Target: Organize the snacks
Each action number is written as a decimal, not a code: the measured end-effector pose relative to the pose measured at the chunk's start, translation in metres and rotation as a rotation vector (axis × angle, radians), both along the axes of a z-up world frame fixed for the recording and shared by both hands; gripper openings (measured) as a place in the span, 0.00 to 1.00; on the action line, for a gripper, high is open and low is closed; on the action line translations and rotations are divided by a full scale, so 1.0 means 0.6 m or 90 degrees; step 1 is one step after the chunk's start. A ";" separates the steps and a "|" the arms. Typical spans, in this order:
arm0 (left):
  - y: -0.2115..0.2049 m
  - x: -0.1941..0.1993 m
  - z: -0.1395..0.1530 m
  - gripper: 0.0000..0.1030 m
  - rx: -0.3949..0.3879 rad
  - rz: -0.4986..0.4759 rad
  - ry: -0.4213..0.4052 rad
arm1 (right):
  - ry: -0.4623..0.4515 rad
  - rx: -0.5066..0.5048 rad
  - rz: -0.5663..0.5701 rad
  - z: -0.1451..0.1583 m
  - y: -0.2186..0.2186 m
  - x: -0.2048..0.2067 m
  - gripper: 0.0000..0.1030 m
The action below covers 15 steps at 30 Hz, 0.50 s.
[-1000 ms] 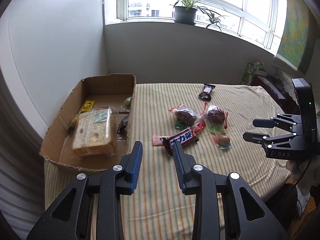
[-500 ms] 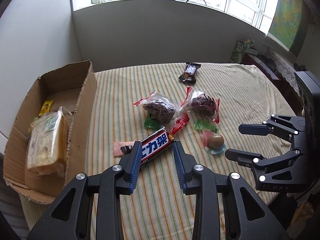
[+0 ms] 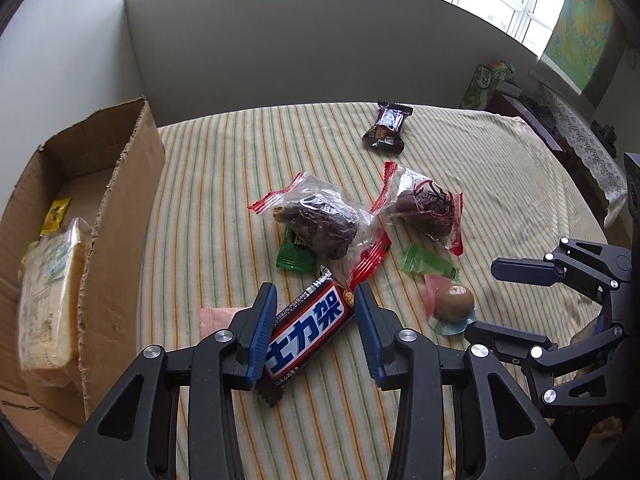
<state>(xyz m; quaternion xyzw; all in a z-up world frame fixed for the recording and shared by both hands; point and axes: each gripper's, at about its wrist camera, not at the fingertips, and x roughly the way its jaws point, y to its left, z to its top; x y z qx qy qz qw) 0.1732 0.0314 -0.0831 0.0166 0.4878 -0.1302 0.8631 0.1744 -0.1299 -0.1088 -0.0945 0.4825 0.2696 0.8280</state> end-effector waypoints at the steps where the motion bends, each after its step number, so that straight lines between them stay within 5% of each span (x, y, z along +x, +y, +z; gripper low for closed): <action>1: 0.001 -0.003 -0.001 0.37 0.002 -0.004 0.002 | 0.001 0.000 0.000 -0.001 -0.001 0.001 0.57; 15: 0.007 -0.027 -0.025 0.37 0.051 0.003 0.004 | 0.003 -0.019 0.006 -0.018 0.025 0.012 0.57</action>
